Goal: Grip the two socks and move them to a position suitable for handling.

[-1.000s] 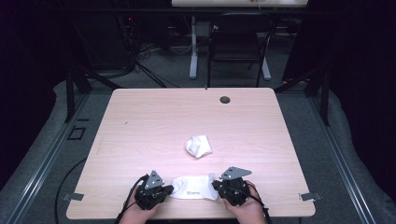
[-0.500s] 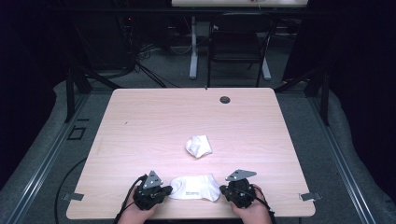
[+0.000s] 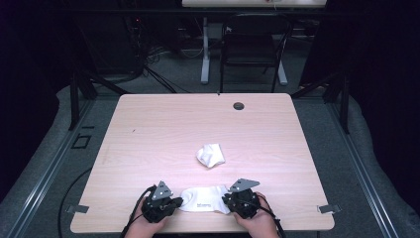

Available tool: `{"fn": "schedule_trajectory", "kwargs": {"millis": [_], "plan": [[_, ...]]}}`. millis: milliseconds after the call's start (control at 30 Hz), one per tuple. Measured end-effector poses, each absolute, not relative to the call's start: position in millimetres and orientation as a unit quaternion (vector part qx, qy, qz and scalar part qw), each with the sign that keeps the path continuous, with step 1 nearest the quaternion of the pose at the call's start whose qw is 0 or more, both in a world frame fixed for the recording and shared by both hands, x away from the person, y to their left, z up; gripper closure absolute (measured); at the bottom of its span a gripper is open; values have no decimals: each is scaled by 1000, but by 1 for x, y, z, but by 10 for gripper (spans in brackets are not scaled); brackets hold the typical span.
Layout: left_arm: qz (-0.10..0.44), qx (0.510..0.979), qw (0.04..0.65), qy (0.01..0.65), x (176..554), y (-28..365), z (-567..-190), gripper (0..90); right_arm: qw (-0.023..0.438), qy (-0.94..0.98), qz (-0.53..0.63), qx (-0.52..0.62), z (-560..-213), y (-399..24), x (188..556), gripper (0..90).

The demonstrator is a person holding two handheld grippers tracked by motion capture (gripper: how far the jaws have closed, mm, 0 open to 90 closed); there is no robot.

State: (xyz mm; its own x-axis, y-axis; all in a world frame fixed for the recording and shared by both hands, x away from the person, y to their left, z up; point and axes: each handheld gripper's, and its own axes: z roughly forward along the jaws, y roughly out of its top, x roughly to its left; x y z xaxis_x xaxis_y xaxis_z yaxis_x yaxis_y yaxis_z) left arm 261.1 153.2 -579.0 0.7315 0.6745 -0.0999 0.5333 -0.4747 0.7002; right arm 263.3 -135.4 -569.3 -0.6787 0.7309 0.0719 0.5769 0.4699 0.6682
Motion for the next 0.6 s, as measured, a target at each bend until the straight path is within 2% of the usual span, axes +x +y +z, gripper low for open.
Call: {"fn": "schedule_trajectory", "kwargs": {"millis": [600], "plan": [[91, 857, 366, 352, 259, 154, -578, 867, 120, 848, 329, 398, -573, -144, 256, 850]]}}
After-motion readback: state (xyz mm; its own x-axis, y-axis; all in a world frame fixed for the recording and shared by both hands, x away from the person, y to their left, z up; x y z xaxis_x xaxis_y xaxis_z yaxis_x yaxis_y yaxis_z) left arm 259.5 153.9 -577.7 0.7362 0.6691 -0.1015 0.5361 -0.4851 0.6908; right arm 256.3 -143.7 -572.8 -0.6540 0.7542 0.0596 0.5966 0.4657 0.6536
